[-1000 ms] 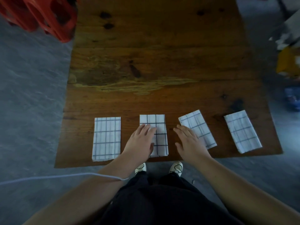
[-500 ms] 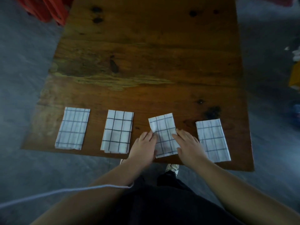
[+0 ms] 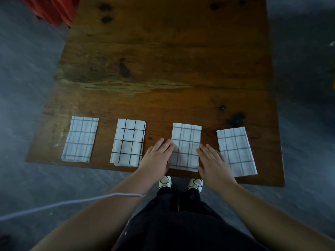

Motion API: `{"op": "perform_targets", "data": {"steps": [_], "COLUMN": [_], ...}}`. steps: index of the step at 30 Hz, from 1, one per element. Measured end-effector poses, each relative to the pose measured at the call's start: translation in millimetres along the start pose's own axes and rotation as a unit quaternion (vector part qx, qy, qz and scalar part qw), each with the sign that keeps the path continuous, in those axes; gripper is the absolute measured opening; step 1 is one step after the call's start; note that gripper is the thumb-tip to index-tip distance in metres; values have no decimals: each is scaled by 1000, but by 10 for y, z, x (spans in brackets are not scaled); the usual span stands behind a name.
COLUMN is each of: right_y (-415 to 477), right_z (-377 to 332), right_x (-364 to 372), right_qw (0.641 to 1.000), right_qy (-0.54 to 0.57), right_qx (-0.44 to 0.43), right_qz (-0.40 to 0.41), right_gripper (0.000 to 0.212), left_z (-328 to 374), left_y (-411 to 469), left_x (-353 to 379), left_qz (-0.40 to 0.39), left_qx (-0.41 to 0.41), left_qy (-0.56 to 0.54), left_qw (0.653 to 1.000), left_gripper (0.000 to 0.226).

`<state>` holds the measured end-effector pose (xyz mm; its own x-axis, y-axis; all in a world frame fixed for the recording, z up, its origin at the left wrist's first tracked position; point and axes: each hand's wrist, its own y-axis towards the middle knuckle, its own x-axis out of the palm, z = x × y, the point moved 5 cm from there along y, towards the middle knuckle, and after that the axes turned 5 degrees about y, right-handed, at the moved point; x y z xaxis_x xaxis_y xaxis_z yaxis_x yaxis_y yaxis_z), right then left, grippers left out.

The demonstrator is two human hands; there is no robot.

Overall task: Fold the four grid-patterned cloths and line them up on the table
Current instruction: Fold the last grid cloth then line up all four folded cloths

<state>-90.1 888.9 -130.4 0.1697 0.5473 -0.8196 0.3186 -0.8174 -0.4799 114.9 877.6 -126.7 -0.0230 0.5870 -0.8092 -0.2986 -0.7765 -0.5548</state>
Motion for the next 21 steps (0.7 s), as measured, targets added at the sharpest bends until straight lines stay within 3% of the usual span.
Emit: {"op": "perform_targets", "data": {"steps": [12, 17, 21], "right_y": [12, -248, -477], "right_z": [-42, 591, 1225], "right_x": [-149, -444, -492], "right_qw": [999, 990, 988], "right_qy": [41, 69, 65], "right_qx": [16, 77, 107], "right_qz": [26, 93, 87], "right_gripper": [61, 51, 54], "left_z": [3, 655, 1219], "left_y": [-45, 62, 271], "left_x": [-100, -270, -198], "left_qz": [61, 103, 93], "left_qx": [6, 97, 107], "left_qy": [-29, -61, -65], "left_qw": [998, 988, 988], "left_gripper": [82, 67, 61]}}
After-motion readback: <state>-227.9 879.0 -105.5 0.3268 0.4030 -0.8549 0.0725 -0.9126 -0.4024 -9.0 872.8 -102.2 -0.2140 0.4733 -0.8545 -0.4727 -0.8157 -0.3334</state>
